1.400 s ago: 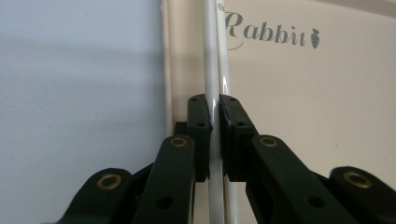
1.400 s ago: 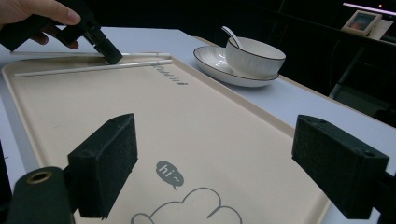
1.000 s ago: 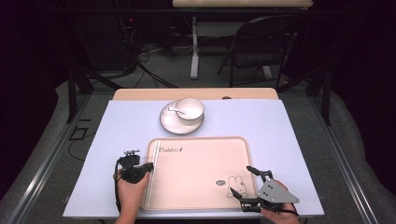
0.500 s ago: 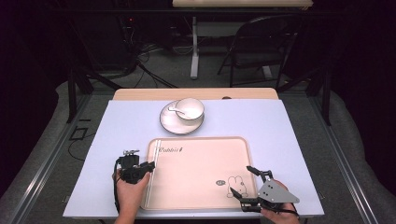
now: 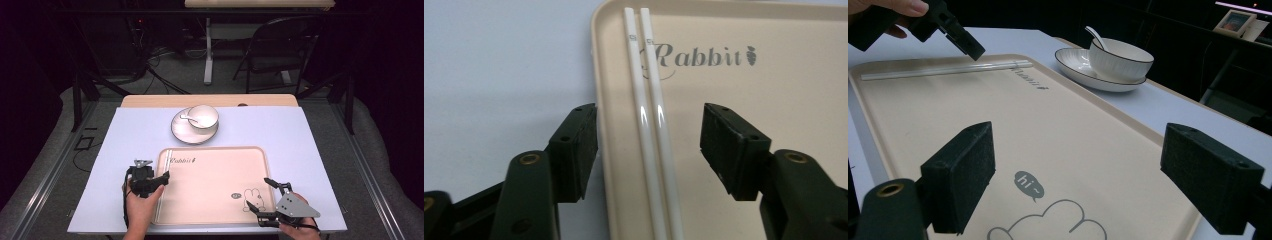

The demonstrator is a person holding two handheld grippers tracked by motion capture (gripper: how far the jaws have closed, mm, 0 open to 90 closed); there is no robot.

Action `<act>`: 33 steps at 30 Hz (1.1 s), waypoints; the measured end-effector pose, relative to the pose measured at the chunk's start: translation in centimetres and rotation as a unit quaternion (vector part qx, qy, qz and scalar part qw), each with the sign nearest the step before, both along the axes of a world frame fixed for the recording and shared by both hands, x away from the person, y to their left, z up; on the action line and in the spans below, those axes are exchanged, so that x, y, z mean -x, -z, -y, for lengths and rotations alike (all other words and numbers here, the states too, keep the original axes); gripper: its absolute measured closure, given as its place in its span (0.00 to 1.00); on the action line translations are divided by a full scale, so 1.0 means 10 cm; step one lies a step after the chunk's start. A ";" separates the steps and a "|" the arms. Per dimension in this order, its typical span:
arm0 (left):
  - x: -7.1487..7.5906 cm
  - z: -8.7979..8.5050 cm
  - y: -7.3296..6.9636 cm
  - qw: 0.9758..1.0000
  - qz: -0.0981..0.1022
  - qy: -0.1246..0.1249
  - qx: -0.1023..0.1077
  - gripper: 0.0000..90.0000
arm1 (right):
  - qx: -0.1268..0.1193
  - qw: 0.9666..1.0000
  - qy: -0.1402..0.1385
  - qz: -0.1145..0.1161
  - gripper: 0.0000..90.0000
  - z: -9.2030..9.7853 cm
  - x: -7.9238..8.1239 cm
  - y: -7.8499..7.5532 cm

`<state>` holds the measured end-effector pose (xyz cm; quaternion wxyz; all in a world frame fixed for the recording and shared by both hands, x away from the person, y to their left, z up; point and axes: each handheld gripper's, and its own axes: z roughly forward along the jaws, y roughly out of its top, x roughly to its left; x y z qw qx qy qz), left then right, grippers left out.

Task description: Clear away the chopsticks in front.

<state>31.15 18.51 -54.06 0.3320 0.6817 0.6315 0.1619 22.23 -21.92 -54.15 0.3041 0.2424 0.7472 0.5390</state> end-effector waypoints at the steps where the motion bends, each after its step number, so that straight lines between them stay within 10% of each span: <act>1: -0.01 -0.01 -0.01 1.000 -0.008 -0.002 0.004 0.41 | 0.000 1.000 0.000 0.000 0.15 0.00 0.00 0.00; 11: -0.06 -0.02 -0.03 0.999 -0.038 0.008 0.004 0.41 | 0.001 1.000 0.000 0.001 0.15 0.00 0.00 0.00; 33: -0.29 -0.04 -0.26 0.998 0.015 0.036 -0.041 0.36 | 0.001 1.000 0.000 0.002 0.15 0.01 0.00 0.00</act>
